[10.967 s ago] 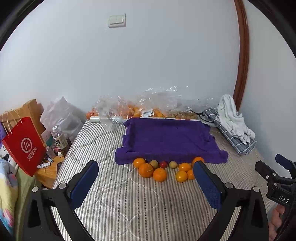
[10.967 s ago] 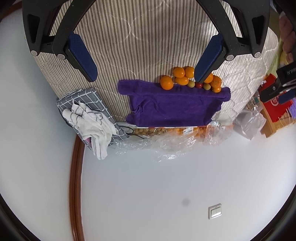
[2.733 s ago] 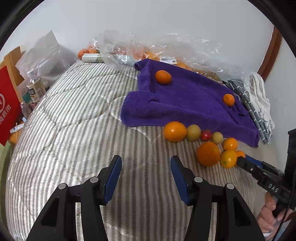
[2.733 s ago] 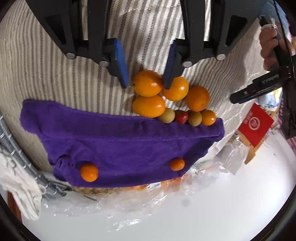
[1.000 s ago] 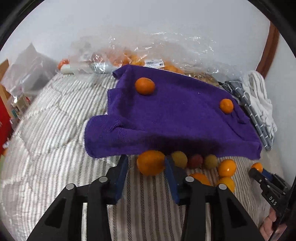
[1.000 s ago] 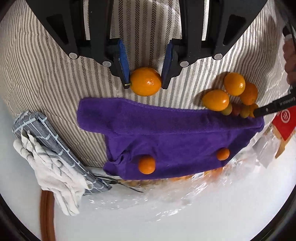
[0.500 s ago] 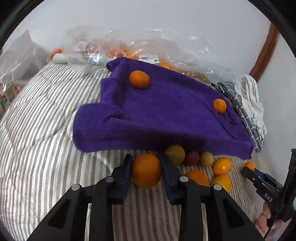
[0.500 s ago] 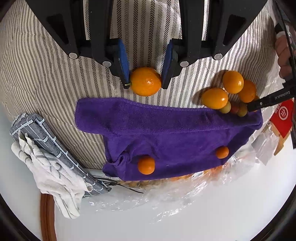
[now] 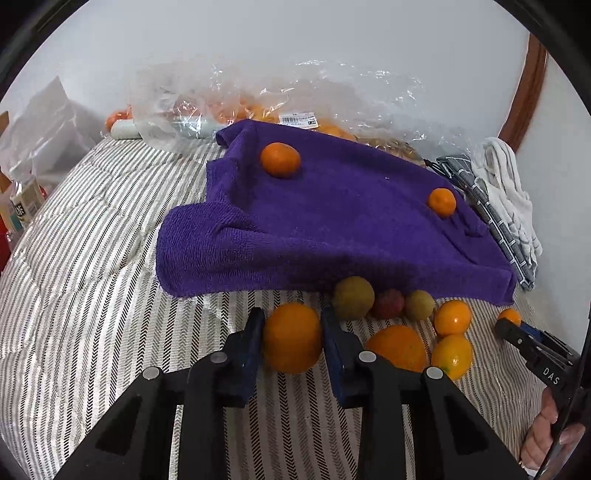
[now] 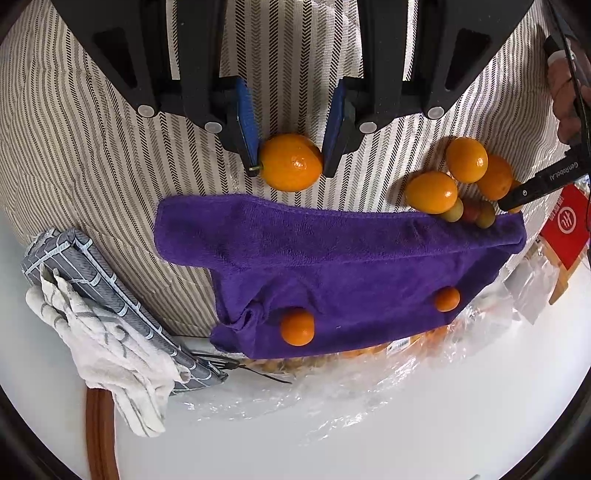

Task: Organize fruits
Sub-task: 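Grasp another orange with the left tool while the right tool holds its orange, then carry both held oranges over the purple towel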

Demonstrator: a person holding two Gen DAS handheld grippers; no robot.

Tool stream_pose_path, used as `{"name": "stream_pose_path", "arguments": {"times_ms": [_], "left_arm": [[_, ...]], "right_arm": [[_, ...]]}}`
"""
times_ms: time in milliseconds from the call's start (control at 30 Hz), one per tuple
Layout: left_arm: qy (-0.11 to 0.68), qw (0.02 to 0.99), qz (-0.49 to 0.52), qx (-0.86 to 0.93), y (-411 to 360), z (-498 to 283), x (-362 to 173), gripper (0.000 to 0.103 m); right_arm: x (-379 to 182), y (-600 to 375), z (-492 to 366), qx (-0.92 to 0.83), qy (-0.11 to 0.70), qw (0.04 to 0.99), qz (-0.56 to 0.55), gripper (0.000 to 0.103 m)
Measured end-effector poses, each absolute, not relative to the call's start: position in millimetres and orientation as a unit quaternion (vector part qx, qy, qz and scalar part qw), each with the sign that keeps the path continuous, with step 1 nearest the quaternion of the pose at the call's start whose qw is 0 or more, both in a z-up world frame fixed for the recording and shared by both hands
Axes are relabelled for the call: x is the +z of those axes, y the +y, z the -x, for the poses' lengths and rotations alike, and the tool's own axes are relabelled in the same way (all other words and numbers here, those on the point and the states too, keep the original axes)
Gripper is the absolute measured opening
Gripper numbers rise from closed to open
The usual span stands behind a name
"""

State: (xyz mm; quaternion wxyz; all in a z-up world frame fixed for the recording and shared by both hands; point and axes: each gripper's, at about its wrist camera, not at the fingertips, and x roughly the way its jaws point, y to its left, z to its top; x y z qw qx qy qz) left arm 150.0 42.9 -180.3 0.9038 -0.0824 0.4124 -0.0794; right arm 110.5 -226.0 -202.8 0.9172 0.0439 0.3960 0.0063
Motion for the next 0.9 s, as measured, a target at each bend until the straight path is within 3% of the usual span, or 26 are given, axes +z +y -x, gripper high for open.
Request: {"name": "stream_pose_path", "arguments": {"times_ms": [500,900], "left_arm": [[0.397,0.909,0.11,-0.06,54.3,-147.2,-176.5,0.03],[0.333,0.939,0.065,-0.05,44.7,-135.5,-153.3,0.03]], "right_arm": [[-202.7,-220.5,-108.3,-0.001,0.395,0.918,-0.024,0.034],[-199.2,-215.6,-106.2,0.009,0.39,0.921,-0.018,0.034]]}}
